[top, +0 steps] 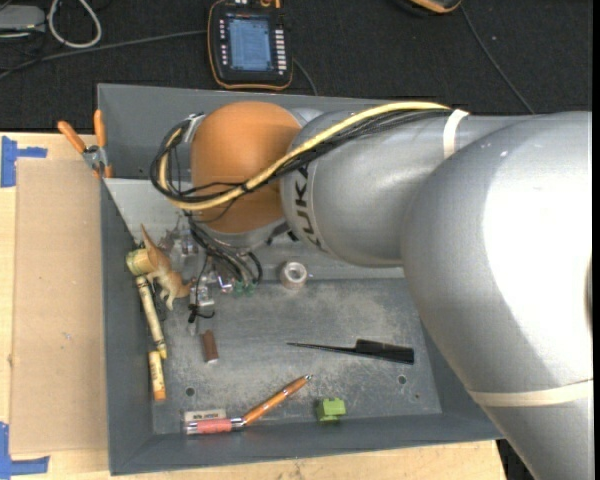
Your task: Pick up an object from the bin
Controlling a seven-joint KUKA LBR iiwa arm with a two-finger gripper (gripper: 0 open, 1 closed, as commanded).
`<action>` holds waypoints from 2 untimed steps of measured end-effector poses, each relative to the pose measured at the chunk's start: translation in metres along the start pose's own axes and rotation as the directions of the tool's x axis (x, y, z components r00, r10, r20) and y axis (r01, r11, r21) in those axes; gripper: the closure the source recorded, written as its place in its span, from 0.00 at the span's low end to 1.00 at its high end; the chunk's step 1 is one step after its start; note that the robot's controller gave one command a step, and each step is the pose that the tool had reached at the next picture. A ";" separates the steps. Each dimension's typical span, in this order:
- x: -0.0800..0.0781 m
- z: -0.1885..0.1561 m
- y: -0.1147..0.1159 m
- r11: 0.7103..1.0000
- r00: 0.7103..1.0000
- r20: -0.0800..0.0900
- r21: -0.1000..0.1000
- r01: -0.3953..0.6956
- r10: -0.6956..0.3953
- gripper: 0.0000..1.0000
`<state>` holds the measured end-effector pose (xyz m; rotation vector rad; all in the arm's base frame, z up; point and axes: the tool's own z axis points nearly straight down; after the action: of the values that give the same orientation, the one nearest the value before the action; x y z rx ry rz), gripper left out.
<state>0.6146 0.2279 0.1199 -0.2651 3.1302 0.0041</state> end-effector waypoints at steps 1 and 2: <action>0.012 0.010 -0.022 0.921 0.921 -0.005 -0.001 0.389 -0.389 0.00; 0.017 0.049 -0.022 0.943 0.943 0.006 -0.002 0.333 -0.333 0.00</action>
Offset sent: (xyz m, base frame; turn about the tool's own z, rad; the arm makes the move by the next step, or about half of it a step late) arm -0.0138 -0.0253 -0.0499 -0.3406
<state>0.6014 0.2036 0.0708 -0.7884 3.0351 0.0101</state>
